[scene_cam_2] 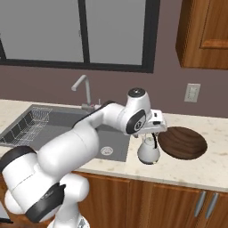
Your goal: Place the bowl in the left basin and the kettle in the right basin of the sink.
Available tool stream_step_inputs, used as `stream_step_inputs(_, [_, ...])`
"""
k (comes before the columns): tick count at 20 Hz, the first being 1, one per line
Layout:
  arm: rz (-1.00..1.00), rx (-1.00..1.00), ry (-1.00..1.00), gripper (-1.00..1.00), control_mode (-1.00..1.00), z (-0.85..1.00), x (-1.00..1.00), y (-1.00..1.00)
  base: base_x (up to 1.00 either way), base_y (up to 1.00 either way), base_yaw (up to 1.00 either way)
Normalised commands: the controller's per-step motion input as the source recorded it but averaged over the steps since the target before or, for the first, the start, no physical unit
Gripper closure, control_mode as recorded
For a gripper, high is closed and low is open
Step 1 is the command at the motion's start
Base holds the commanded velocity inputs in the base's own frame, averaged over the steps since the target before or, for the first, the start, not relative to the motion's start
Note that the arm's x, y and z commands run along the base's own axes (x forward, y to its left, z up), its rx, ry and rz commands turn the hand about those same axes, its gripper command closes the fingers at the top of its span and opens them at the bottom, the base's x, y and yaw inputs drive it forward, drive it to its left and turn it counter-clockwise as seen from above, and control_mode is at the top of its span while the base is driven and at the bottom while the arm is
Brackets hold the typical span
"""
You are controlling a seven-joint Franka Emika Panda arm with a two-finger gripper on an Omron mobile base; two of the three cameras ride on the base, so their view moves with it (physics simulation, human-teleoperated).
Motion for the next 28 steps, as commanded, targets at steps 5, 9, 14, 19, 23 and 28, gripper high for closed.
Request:
stream_step_inputs(5, [0.0,0.0,0.0,-1.0,-1.0,-0.14,0.12,-0.14,0.0,0.0,0.0])
stream_step_inputs(9, [0.0,0.0,0.0,-1.0,-1.0,-0.13,0.18,-0.08,0.0,0.0,0.0])
stream_step_inputs(14, [0.0,0.0,0.0,-1.0,-1.0,-0.14,0.24,-0.06,0.0,0.0,0.0])
stream_step_inputs(19, [0.0,0.0,0.01,-1.0,-1.0,-0.14,0.25,-0.02,0.0,0.0,0.0])
stream_step_inputs(23, [0.0,0.0,0.02,-1.0,-1.0,-0.16,0.29,-0.03,0.0,0.0,0.0])
stream_step_inputs(28, [0.0,0.0,0.0,-1.0,-1.0,-0.16,0.23,-0.09,0.0,0.0,0.0])
